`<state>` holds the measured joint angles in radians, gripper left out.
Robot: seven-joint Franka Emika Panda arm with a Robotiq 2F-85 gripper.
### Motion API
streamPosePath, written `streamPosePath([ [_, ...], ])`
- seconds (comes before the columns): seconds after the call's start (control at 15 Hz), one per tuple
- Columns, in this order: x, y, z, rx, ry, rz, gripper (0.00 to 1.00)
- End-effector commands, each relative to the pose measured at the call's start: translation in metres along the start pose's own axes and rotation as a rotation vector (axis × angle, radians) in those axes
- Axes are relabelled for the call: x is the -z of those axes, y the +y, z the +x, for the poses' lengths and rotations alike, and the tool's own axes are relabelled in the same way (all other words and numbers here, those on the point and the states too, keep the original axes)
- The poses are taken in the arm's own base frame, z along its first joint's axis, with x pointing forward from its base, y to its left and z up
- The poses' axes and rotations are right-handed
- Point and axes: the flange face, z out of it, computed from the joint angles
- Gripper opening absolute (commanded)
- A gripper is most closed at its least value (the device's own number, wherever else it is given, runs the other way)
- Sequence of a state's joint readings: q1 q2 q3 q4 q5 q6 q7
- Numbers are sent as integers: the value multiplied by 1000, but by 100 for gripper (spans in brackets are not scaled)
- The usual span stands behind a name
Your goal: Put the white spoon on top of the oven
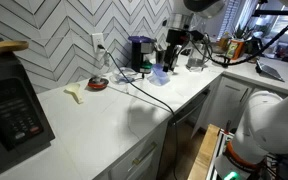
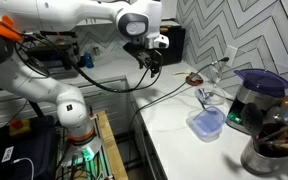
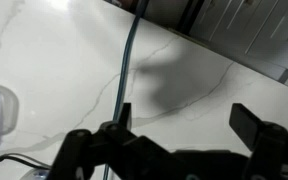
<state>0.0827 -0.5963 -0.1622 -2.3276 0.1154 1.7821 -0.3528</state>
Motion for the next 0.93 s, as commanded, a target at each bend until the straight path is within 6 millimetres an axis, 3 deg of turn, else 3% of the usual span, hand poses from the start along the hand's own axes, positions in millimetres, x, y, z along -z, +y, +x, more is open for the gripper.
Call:
streamPosePath([
  [0.0, 0, 0, 0, 0, -1, 0, 100],
  [0.53, 0, 0, 0, 0, 0, 0, 100],
  [0.67, -9, 9, 25, -139, 55, 22, 100],
  [0.87, -27, 5, 84, -251, 161, 5, 100],
])
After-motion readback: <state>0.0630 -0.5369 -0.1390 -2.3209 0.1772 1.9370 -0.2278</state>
